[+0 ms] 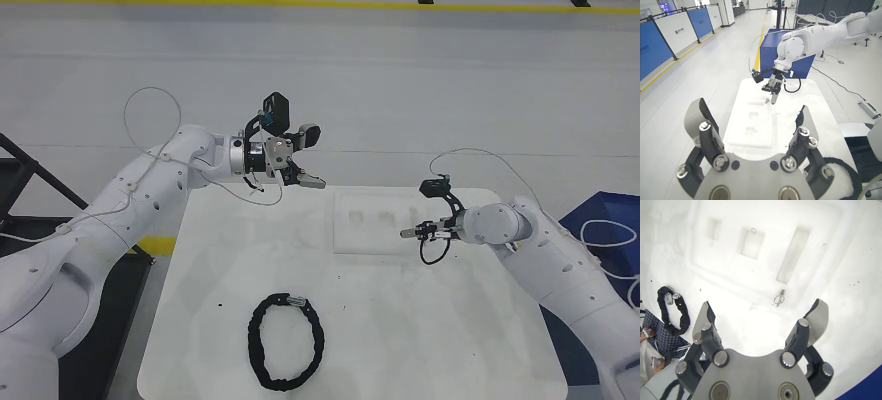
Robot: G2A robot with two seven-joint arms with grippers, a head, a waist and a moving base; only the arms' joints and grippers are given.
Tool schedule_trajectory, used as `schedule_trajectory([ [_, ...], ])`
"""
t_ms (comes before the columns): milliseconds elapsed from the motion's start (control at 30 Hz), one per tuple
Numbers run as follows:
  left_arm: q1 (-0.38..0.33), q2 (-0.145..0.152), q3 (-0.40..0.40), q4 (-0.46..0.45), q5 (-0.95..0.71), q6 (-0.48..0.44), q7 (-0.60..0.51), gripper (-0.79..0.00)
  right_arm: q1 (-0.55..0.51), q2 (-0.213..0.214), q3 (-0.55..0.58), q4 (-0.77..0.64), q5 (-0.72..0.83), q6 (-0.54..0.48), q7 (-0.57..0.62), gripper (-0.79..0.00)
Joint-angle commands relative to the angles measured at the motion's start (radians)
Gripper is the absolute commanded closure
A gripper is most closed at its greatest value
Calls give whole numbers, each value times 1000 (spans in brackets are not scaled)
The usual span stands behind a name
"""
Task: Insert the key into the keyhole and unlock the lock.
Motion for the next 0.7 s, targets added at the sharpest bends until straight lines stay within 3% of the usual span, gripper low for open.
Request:
schedule_trajectory([
  [0,0,0,0,0,0,0,0,-785,0,0,1,1,3,-1,1,-785],
  [567,0,0,0,0,0,0,0,-785,-15,0,7,-2,19,2,-16,-785],
  [667,0,0,0,0,0,0,0,-785,-27,-1,15,-25,18,53,-4,-785],
])
